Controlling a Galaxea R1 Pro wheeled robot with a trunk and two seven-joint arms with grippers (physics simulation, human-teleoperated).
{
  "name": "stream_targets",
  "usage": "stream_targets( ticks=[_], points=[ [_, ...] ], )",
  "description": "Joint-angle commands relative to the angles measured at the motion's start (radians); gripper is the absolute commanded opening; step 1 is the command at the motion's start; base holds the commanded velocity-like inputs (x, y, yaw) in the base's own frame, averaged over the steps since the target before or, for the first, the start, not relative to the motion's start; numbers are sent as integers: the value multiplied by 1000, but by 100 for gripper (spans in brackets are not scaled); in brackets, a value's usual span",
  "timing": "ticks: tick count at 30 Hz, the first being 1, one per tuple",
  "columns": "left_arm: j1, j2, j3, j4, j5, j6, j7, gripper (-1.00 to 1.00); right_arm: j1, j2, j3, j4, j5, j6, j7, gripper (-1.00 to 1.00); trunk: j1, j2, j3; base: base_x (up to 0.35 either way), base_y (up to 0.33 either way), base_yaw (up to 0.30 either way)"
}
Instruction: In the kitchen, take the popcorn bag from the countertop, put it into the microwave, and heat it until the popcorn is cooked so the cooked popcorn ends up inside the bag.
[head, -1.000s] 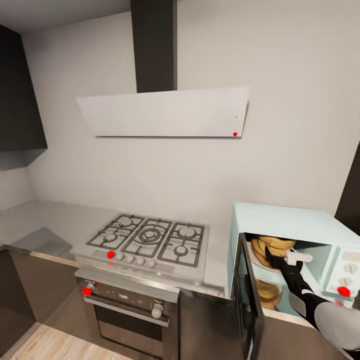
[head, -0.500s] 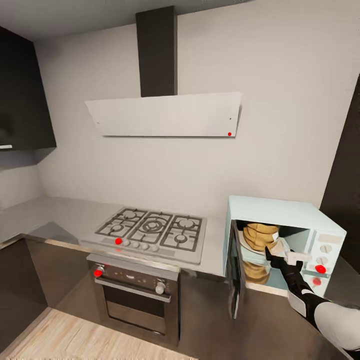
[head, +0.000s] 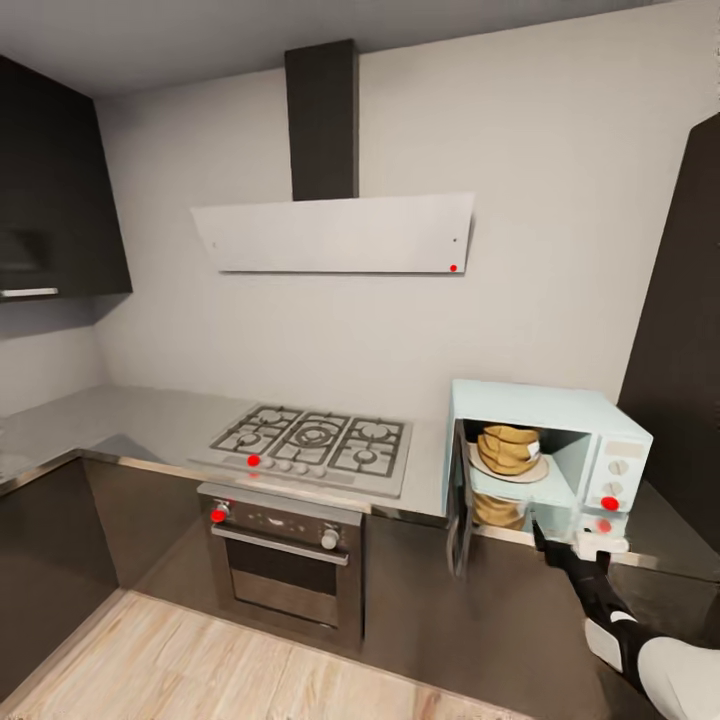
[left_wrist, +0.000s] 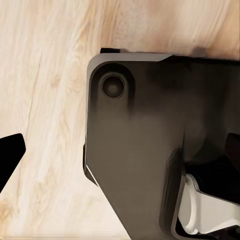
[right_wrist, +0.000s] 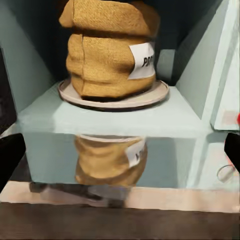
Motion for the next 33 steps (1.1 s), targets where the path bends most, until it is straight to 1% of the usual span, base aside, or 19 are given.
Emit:
stream_targets(
  ticks=[1, 3, 5, 6, 7, 9, 11, 14, 16, 17, 18, 19, 22, 23, 24, 25, 26, 28, 33],
  points=[
    [1, -1, 7, -4, 1, 8, 0, 100, 21, -1, -8, 4, -2, -2, 8, 100, 0, -1, 0, -172, 34, 0],
    [1, -1, 7, -4, 1, 8, 0, 100, 78, -1, -8, 4, -2, 0, 8, 100, 0, -1, 0, -108, 14, 0],
    [1, -1, 7, -4, 1, 8, 0, 100, 148, -1, -8, 5, -2, 4, 8, 100, 0, -1, 0, -34, 4, 0],
    [1, -1, 7, -4, 1, 8, 0, 100, 160, -1, -8, 5, -2, 5, 8, 100, 0, -1, 0, -18, 2, 0],
    [1, -1, 7, -4, 1, 8, 0, 100, 197, -1, -8, 6, -2, 12, 8, 100, 0, -1, 0, -9, 1, 0],
    [1, -1, 7, -4, 1, 8, 0, 100, 248, -1, -8, 10, -2, 24, 8, 100, 0, -1, 0, -5, 1, 0],
    [1, -1, 7, -4, 1, 8, -1, 100, 307, -1, -8, 14, -2, 51, 8, 100, 0, -1, 0, -2, 0, 0],
    [1, -1, 6, -4, 1, 8, -1, 100, 431, 6, -7, 16, 0, 134, 10, 100, 0, -1, 0, 0, 0, 0],
    [1, 0, 6, -4, 1, 8, -1, 100, 480, 12, -7, 16, 0, 185, 9, 100, 0, -1, 0, 0, 0, 0],
    [1, 0, 6, -4, 1, 8, -1, 100, 505, 19, -7, 16, 0, 224, 8, 100, 0, -1, 0, 0, 0, 0],
    [1, 1, 6, -4, 1, 8, -1, 100, 557, 36, -7, 16, 0, 306, 3, 100, 0, -1, 0, 0, 0, 0],
    [1, 1, 6, -4, 1, 8, 0, 100, 584, 47, -7, 16, 0, 339, -3, 100, 0, -1, 0, 0, 0, 0],
    [1, 0, 6, -4, 1, 8, -1, 100, 672, 96, -7, 16, 1, 394, -36, 100, 0, -1, 0, 0, 0, 0],
    [1, 0, 6, -4, 1, 8, -1, 100, 700, 111, -7, 16, 1, 401, -54, 100, 0, -1, 0, 0, 0, 0],
    [1, 0, 6, -4, 1, 8, -1, 100, 736, 132, -7, 16, 1, 407, -89, 100, 0, -1, 0, 0, 0, 0],
    [1, 0, 6, -4, 1, 8, -1, 100, 754, 143, -7, 16, 1, 410, -116, 100, 0, -1, 0, 0, 0, 0],
    [1, 0, 6, -4, 1, 8, -1, 100, 776, 159, -7, 16, 2, 412, -165, 100, 0, -1, 0, 0, 0, 0],
    [1, -1, 6, -4, 1, 8, -1, 100, 786, 167, -6, 16, 4, 413, -194, 100, 0, -1, 0, 0, 0, 0],
    [1, 0, 6, -4, 1, 8, -1, 100, 791, 170, -12, 15, 5, 406, -204, 100, 0, -1, 0, 0, 0, 0]
  ],
)
